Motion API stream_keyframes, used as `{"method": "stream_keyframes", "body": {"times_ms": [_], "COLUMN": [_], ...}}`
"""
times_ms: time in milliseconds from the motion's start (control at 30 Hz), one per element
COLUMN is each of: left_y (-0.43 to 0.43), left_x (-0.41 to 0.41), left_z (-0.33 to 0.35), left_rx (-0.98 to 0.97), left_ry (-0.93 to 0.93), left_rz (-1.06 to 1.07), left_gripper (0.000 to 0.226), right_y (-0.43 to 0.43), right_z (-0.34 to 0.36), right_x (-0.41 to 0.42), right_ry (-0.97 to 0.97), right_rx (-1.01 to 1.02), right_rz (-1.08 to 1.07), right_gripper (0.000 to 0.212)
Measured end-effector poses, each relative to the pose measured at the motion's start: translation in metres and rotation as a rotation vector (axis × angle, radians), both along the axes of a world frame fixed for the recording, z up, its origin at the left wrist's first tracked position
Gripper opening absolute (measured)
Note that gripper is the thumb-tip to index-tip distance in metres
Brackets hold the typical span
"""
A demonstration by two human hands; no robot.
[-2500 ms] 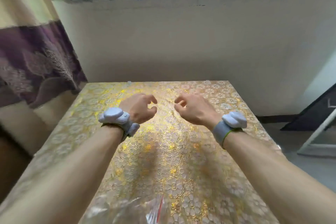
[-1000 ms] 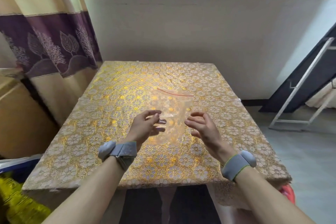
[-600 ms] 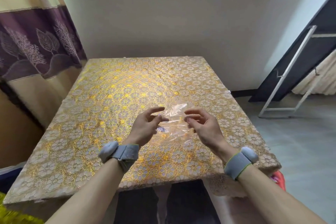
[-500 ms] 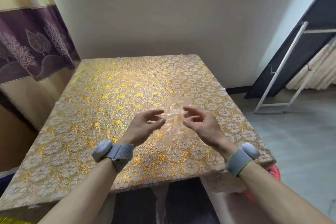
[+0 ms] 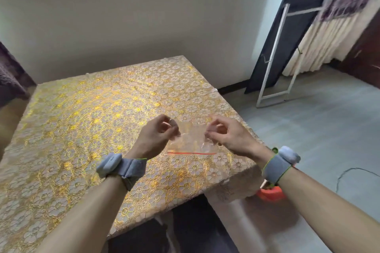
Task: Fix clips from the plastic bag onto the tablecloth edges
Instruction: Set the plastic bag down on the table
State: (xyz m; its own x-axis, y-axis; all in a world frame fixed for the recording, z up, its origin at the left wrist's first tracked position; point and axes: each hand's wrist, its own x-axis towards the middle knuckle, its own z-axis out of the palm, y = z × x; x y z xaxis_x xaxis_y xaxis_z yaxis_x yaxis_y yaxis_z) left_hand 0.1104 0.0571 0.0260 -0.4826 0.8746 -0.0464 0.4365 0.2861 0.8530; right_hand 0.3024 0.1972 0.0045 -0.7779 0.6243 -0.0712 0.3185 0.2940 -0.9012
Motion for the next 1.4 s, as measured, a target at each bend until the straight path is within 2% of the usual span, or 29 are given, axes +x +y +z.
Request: {"method": "stream_keyframes", "body": {"times_ms": [233,300,367,433,500,567,667,767,833,933,1067,1267,1400], "left_y": [0.082,0.1,0.121,0.135,0.147,0.153,0.163,0.161,0.157,0.16,0.163,0.165,0.163], "left_x": [0.059,0.072,0.091,0.103,0.113,0.117,0.12,0.114,0.111,0.117,0.118,0.11,0.111], "left_z": [-0.007,-0.011,-0.022,-0.038,-0.051,-0.059,-0.071,-0.086,-0.091,-0.083,-0.084,-0.1,-0.102], "left_rx": [-0.052,-0.065,-0.158,-0.266,-0.406,-0.513,-0.553,-0.59,-0.637,-0.6,-0.604,-0.604,-0.607], "left_ry": [0.137,0.202,0.27,0.399,0.577,0.657,0.691,0.666,0.635,0.634,0.63,0.586,0.59], "left_rz": [-0.157,-0.195,-0.312,-0.411,-0.473,-0.49,-0.505,-0.453,-0.439,-0.433,-0.429,-0.397,-0.401], "left_gripper": [0.017,0.024,0.04,0.057,0.07,0.076,0.079,0.085,0.09,0.087,0.086,0.088,0.086], "right_y": [0.038,0.053,0.07,0.078,0.078,0.07,0.051,0.027,0.018,0.025,0.042,0.089,0.126], "right_z": [-0.019,-0.033,-0.059,-0.094,-0.133,-0.171,-0.232,-0.257,-0.256,-0.251,-0.248,-0.248,-0.333], "right_x": [0.082,0.099,0.128,0.158,0.183,0.197,0.205,0.197,0.186,0.178,0.164,0.138,0.156], "right_ry": [0.095,0.194,0.335,0.398,0.372,0.276,0.055,-0.163,-0.338,-0.388,-0.378,-0.149,0.006], "right_rx": [-0.165,-0.253,-0.368,-0.505,-0.602,-0.685,-0.793,-0.825,-0.811,-0.802,-0.778,-0.805,-0.997], "right_rz": [-0.414,-0.594,-0.874,-1.121,-1.305,-1.435,-1.498,-1.442,-1.43,-1.418,-1.374,-1.398,-1.379], "right_gripper": [0.016,0.014,0.013,0.011,0.016,0.018,0.005,0.047,0.043,0.041,0.038,0.032,0.037]}}
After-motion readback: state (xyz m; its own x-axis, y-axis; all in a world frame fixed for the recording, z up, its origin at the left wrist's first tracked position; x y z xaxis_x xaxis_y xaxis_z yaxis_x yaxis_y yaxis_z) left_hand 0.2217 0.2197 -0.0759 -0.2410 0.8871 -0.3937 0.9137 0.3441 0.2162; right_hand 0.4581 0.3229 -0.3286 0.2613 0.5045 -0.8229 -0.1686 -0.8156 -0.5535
